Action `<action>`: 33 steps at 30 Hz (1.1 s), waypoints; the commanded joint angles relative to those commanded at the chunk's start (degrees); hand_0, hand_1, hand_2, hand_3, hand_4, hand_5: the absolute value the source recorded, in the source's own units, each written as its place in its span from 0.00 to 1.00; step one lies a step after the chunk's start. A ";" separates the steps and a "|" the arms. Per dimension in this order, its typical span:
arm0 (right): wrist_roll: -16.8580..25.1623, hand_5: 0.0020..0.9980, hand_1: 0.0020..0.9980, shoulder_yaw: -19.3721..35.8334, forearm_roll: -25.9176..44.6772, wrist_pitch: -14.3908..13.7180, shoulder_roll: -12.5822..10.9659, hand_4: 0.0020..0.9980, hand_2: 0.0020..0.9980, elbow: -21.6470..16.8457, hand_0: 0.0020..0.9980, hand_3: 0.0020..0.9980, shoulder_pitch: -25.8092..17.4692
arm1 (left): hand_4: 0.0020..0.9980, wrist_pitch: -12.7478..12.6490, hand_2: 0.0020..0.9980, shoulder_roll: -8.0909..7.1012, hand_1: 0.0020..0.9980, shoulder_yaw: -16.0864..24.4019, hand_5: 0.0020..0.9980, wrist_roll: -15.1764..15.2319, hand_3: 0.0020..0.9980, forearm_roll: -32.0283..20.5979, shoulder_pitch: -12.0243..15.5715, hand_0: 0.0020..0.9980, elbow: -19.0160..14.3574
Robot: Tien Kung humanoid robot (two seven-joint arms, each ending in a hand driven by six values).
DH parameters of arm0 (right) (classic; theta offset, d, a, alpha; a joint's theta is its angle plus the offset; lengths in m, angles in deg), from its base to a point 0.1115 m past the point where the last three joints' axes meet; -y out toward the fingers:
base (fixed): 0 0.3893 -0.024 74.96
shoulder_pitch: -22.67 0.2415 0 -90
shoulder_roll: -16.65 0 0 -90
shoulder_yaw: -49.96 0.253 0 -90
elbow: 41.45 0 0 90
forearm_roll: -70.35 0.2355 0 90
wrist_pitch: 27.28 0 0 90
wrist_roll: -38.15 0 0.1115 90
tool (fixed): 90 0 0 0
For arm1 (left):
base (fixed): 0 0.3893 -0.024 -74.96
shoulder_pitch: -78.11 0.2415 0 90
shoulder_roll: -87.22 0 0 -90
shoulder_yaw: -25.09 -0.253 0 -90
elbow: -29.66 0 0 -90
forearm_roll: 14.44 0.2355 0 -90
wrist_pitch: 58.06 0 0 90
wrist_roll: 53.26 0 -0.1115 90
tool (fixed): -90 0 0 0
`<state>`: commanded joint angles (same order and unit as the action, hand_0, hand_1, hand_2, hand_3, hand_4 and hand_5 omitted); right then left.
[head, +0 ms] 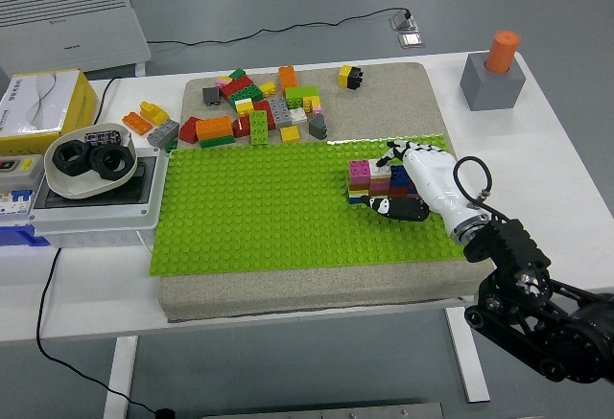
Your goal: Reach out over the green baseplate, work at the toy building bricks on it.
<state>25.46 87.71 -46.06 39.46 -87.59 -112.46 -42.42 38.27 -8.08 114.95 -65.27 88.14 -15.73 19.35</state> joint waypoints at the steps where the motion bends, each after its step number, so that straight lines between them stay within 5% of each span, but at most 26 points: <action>1: 0.00 0.56 0.83 0.00 0.00 0.00 -0.01 0.90 0.86 0.00 0.81 0.61 0.00 | 0.74 0.00 0.53 0.00 0.58 -0.01 0.85 0.00 0.71 -0.01 0.00 0.74 0.00; 33: 0.50 0.56 0.83 1.43 0.89 -0.46 -0.58 0.90 0.86 -2.23 0.81 0.61 0.45 | 0.74 0.09 0.53 -0.06 0.58 -0.38 0.84 -0.12 0.71 -0.38 0.10 0.74 0.00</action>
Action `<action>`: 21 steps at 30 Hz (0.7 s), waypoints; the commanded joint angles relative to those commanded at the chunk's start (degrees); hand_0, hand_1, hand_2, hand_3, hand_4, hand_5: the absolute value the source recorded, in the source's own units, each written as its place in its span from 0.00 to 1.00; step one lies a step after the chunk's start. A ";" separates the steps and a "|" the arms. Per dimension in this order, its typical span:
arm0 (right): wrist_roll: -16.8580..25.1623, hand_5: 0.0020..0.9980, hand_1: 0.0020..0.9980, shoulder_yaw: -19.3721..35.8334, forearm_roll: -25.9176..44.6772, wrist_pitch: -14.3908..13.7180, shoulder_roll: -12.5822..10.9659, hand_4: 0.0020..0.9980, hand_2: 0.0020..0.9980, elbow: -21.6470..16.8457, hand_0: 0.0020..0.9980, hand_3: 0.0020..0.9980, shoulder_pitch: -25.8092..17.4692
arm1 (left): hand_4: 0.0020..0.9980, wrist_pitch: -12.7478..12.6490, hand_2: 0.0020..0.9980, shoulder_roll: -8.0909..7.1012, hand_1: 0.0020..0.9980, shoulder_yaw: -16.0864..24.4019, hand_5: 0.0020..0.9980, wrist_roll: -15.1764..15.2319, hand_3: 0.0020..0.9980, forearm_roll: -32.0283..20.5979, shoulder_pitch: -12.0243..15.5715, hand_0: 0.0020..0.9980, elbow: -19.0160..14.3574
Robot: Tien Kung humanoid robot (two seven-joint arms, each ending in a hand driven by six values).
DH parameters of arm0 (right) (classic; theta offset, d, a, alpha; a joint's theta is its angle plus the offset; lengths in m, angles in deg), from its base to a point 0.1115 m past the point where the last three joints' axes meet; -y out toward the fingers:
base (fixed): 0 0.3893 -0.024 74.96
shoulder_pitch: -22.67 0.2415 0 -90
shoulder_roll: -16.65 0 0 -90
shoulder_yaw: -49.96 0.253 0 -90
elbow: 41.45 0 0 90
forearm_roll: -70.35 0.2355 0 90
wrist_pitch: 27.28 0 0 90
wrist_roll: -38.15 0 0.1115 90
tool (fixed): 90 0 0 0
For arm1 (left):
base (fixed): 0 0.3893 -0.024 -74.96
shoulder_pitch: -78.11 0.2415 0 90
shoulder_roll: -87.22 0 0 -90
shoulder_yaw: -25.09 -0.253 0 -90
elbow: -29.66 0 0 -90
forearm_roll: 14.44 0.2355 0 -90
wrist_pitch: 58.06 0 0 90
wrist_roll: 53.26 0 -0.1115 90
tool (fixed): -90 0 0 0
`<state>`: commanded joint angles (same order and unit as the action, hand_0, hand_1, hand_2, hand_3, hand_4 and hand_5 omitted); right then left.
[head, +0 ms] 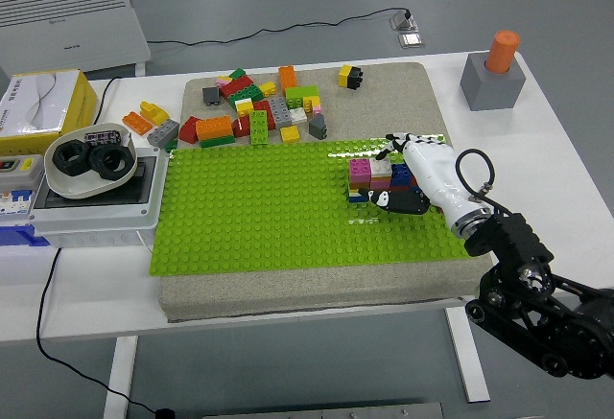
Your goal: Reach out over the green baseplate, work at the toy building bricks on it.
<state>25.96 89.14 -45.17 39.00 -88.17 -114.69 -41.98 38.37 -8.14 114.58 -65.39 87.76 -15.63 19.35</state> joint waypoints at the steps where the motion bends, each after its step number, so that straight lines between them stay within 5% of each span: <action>1: -0.01 0.56 0.83 0.27 -0.06 0.04 -0.08 0.90 0.86 -0.25 0.81 0.61 0.04 | 0.74 0.01 0.53 -0.01 0.58 -0.04 0.84 0.00 0.71 -0.04 0.01 0.74 0.00; 11: 1.16 0.56 0.83 3.26 2.72 -1.12 -0.99 0.89 0.86 -3.98 0.81 0.61 -0.87 | 0.74 0.16 0.53 -0.18 0.58 -0.81 0.83 0.12 0.71 -0.32 -0.11 0.74 0.00; 21: 11.02 0.55 0.79 7.55 15.61 -6.98 -0.71 0.89 0.83 -7.90 0.78 0.62 -8.14 | 0.74 0.06 0.53 -0.18 0.58 -1.80 0.83 0.33 0.71 -0.22 -0.39 0.74 0.00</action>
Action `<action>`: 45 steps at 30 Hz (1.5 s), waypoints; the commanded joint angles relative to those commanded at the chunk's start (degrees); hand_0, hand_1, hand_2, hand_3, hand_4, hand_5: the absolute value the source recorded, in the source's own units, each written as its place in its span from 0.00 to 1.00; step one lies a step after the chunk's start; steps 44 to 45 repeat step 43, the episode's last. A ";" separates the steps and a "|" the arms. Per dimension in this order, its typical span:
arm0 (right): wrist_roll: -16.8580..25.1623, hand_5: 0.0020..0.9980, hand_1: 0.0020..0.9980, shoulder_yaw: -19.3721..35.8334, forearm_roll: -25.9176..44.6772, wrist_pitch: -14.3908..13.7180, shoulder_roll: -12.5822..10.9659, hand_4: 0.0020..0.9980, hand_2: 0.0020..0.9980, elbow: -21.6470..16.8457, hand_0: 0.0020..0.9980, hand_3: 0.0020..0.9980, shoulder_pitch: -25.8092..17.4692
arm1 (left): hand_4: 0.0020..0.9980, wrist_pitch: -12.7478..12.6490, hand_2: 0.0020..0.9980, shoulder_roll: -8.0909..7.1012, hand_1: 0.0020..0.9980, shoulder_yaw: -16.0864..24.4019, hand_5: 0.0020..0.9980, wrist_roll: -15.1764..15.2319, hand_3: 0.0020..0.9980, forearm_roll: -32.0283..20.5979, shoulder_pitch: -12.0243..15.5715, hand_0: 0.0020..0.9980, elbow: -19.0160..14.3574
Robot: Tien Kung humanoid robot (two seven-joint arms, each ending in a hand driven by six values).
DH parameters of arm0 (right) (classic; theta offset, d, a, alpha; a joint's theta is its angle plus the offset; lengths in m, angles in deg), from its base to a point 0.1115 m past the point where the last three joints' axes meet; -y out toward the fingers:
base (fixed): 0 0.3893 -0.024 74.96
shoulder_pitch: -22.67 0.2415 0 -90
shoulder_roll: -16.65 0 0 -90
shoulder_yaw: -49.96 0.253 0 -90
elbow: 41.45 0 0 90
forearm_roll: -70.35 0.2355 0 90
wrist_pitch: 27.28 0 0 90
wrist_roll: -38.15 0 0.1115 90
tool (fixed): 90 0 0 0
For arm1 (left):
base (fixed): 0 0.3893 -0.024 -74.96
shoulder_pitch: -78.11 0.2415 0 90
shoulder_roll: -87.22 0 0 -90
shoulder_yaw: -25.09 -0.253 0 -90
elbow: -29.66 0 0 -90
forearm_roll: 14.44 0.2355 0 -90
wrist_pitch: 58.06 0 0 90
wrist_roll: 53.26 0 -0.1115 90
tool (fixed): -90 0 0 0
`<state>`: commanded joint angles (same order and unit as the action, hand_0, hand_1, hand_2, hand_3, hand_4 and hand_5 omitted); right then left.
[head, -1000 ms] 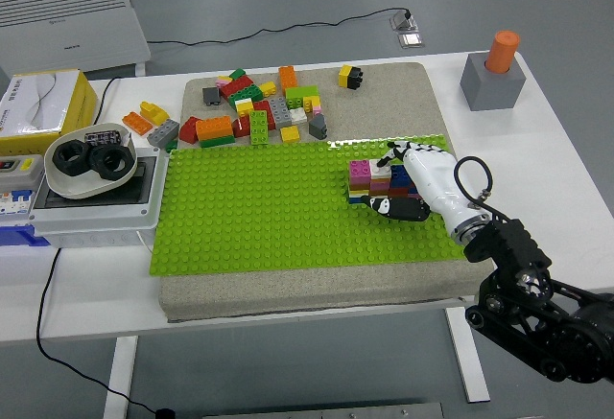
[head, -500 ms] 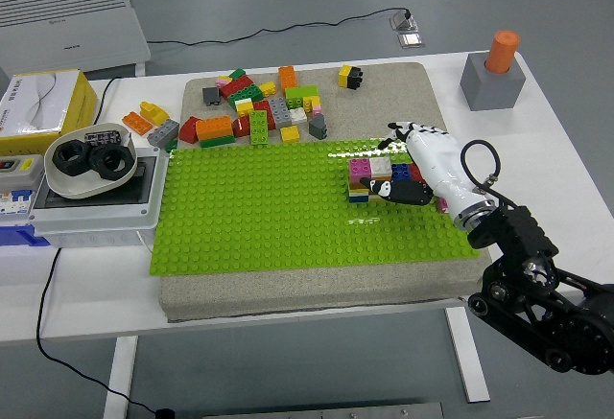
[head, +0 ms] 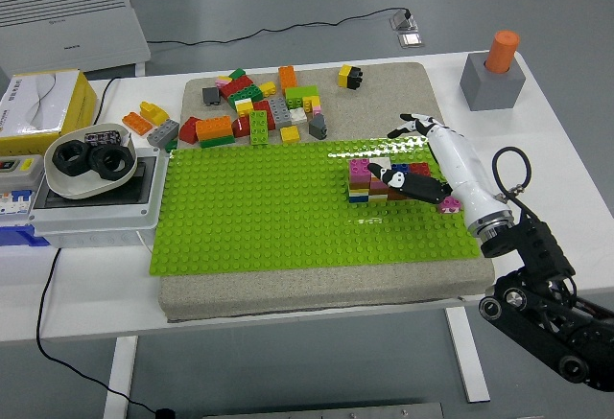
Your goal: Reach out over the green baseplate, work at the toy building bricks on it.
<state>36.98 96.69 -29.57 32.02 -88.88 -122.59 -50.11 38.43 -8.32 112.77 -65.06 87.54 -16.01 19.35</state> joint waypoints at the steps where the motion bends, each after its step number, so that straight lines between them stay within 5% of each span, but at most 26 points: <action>1: 0.59 0.55 0.79 0.75 1.01 -0.20 -0.03 0.89 0.83 -0.87 0.78 0.62 -0.96 | 0.74 0.03 0.53 -0.03 0.58 -0.04 0.83 -0.07 0.71 0.02 -0.02 0.74 0.00; 10: 3.21 0.55 0.75 4.52 5.63 -0.78 -1.28 0.88 0.79 -3.76 0.74 0.63 -3.50 | 0.74 0.52 0.53 -0.39 0.58 -0.45 0.82 -0.87 0.70 1.66 -0.49 0.74 0.00; 21: 2.48 0.53 0.72 5.62 2.46 -0.40 -0.88 0.87 0.77 -4.70 0.73 0.63 -4.26 | 0.73 -0.52 0.53 -0.87 0.58 0.72 0.77 0.54 0.69 5.50 -1.14 0.74 0.00; 34: 1.40 0.51 0.72 5.33 -2.16 0.10 -0.05 0.85 0.77 -5.39 0.73 0.63 -3.62 | 0.70 -5.14 0.52 -0.41 0.58 -2.24 0.72 0.98 0.67 3.03 -1.75 0.73 0.00; 45: 2.04 0.50 0.72 5.44 -1.03 -0.15 0.07 0.83 0.77 -5.07 0.73 0.62 -3.97 | 0.70 -5.35 0.53 -0.15 0.58 -3.88 0.70 0.66 0.62 2.17 -2.01 0.73 0.00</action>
